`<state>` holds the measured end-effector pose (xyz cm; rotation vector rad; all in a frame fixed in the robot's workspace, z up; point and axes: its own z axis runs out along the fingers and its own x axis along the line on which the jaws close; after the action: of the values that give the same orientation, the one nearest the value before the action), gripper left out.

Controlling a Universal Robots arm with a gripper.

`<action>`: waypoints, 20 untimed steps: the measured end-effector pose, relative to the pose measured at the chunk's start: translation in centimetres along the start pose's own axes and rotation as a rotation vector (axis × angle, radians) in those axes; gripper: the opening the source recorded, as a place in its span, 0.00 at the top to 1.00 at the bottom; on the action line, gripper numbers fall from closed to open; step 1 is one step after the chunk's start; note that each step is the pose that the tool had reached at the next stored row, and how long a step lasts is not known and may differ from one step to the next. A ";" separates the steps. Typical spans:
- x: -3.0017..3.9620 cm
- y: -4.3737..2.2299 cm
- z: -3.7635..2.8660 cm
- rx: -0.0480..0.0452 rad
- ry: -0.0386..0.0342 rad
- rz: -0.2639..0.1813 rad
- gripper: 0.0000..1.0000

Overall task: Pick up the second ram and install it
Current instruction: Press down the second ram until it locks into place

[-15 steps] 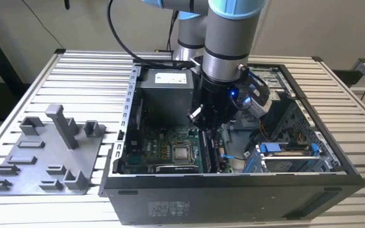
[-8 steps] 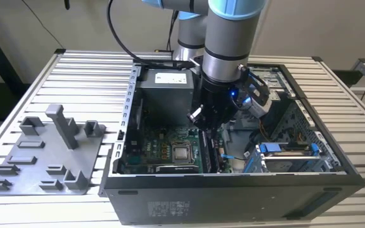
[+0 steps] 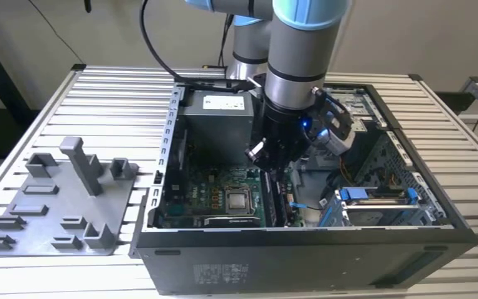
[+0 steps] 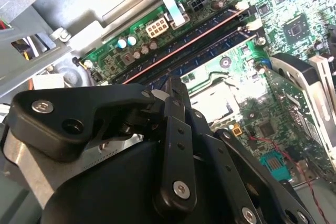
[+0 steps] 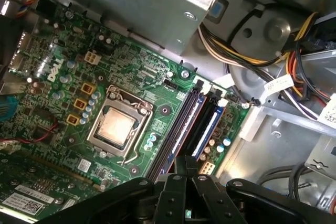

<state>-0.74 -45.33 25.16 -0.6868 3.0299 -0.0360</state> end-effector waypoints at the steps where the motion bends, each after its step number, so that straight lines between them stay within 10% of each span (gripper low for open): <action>1: 0.00 0.00 0.04 -0.0028 -0.0013 -0.001 0.89; 20: 0.03 0.00 0.64 -0.0326 -0.0153 -0.014 0.89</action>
<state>-0.74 -45.36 24.52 -0.7076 3.0175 0.0182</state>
